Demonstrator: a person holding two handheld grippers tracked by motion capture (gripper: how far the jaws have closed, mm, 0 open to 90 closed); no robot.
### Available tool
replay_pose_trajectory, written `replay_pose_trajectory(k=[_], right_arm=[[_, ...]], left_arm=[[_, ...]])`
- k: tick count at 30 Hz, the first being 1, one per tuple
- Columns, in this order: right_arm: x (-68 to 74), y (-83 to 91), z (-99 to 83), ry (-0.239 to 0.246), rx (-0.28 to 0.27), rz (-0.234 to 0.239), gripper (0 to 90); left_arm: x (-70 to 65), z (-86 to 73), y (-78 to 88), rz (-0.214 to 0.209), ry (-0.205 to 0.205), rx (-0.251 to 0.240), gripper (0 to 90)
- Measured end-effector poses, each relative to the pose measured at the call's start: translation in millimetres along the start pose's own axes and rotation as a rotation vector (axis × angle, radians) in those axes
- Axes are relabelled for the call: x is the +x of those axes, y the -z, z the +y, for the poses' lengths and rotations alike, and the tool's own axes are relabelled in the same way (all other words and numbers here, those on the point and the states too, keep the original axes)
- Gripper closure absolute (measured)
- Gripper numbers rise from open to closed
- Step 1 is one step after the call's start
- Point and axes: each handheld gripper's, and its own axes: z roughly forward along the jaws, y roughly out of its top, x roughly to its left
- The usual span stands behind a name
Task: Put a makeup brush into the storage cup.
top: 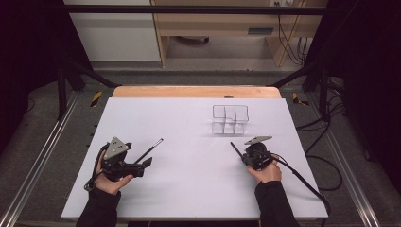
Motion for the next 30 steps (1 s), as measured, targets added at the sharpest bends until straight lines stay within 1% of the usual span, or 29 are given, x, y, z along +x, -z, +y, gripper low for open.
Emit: replay_pose_trajectory(k=[1, 4, 5, 7, 8, 10, 11, 12, 13, 15, 16, 19, 22, 24, 27, 29, 30], right_arm=[[0.0, 0.1, 0.0, -0.001, 0.001, 0.001, 82.9], [0.2, 0.2, 0.7, -0.003, -0.002, 0.001, 74.5], [0.0, 1.3, 1.5, -0.015, 0.003, 0.001, 73.4], [-0.4, 4.5, 3.6, -0.004, -0.004, -0.012, 70.6], [-0.7, 6.7, 5.1, 0.002, 0.003, -0.016, 68.5], [-1.7, 10.4, 7.8, -0.006, 0.006, -0.012, 65.4], [-1.7, 10.4, 7.8, -0.006, 0.006, -0.012, 65.4], [-2.7, 12.8, 11.0, -0.007, 0.029, 0.004, 64.7], [-3.0, 13.0, 12.7, 0.004, 0.047, -0.001, 64.3], [-2.7, 13.3, 16.2, 0.019, 0.081, -0.007, 64.2], [-2.6, 13.5, 17.9, 0.013, 0.099, 0.002, 64.5], [-3.3, 11.5, 20.5, 0.017, 0.138, 0.010, 66.5], [-2.1, 7.7, 21.3, 0.034, 0.184, 0.007, 67.9], [-1.9, 5.3, 21.2, 0.041, 0.201, 0.005, 69.5], [-1.7, 3.8, 21.8, 0.043, 0.219, 0.014, 72.5], [-0.9, 2.5, 22.3, 0.054, 0.241, 0.012, 74.5], [-0.1, 1.9, 22.6, 0.052, 0.252, 0.016, 75.7]], left_arm=[[0.0, 0.0, -0.2, 0.001, -0.002, 0.002, 4.9], [0.1, -0.1, -0.9, -0.001, -0.005, 0.007, 4.9], [0.2, 0.0, -1.3, -0.002, -0.004, 0.008, 4.9], [0.4, -0.2, -1.7, -0.003, -0.003, 0.011, 4.8], [0.4, -0.2, -1.6, -0.001, -0.004, 0.013, 4.9], [0.6, 0.0, -1.0, -0.003, -0.004, 0.011, 4.8], [0.6, 0.0, -1.0, -0.003, -0.004, 0.011, 4.8], [0.7, 0.0, -0.8, -0.004, -0.003, 0.010, 4.8], [0.7, 0.0, -0.9, -0.004, -0.004, 0.011, 4.9], [0.6, -0.1, -1.2, -0.004, -0.004, 0.013, 4.8], [0.6, -0.1, -1.2, -0.004, -0.004, 0.013, 4.9], [0.5, -0.2, -1.7, -0.004, -0.006, 0.016, 4.8], [0.0, -0.3, -2.3, -0.004, -0.009, 0.021, 4.8], [-0.2, -0.3, -2.6, -0.005, -0.012, 0.024, 4.8], [-0.2, -0.4, -2.9, -0.006, -0.014, 0.027, 4.8], [-0.3, -0.5, -3.1, -0.006, -0.013, 0.027, 4.8], [-0.2, -0.4, -3.2, -0.006, -0.014, 0.027, 4.8]])
